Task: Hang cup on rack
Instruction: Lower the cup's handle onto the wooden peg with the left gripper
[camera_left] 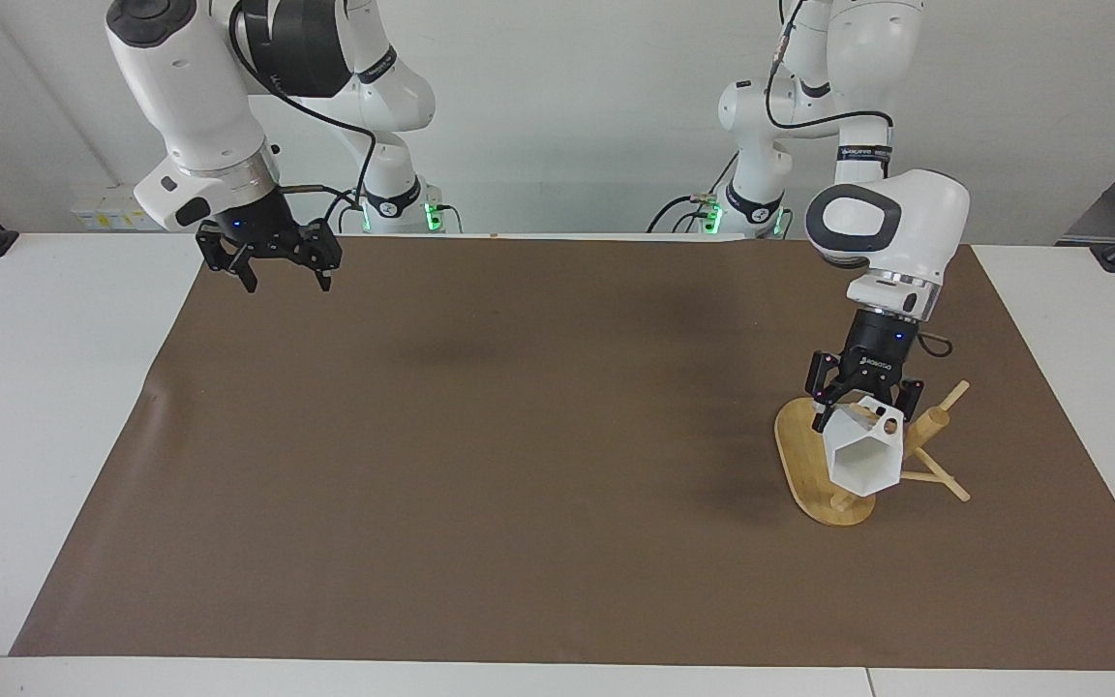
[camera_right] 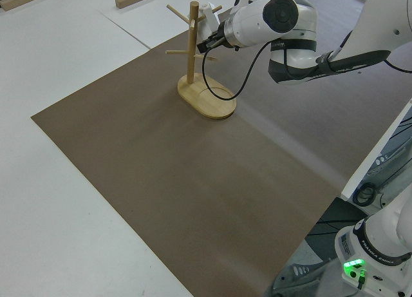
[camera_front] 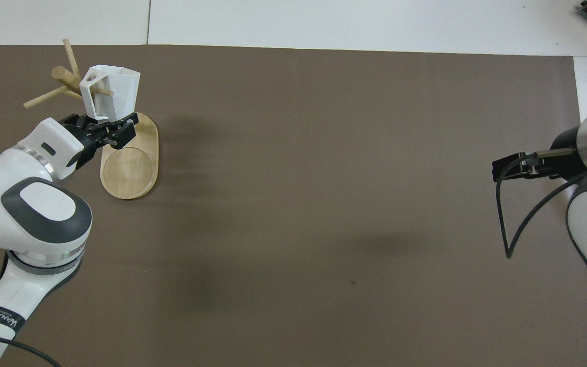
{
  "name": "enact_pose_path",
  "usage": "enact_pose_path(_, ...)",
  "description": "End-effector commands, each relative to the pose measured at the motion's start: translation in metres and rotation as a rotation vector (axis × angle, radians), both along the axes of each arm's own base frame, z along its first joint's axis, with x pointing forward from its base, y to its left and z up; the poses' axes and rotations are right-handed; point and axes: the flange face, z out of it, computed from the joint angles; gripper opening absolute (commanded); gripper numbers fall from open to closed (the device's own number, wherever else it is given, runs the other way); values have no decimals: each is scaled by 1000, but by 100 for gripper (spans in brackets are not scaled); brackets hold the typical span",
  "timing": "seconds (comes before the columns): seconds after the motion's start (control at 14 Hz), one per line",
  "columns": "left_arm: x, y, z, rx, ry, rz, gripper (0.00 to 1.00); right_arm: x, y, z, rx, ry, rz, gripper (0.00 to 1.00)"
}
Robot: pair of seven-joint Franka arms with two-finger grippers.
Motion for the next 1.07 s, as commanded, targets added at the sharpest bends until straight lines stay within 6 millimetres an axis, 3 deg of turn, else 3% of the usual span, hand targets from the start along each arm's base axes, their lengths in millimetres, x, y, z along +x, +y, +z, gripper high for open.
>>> enact_pose_path(0.0,-4,6,2,-13,14,14,0,-6,-3,4,18,6,13,100)
enact_pose_path(0.14,-5,5,1,-13,16,11,2,-6,-3,4,18,7,13,100)
enact_pose_path(0.21,-5,5,1,-14,17,10,84,-6,-5,4,18,6,10,100)
enact_pose_path(0.28,-4,4,2,-14,14,8,100,-5,-7,5,18,-4,0,100)
enact_pose_path(0.71,-3,9,11,-23,13,-8,100,3,-26,2,4,-68,-63,100)
enact_pose_path(1.0,-3,44,31,29,22,-74,100,3,-36,2,5,-66,-71,100)
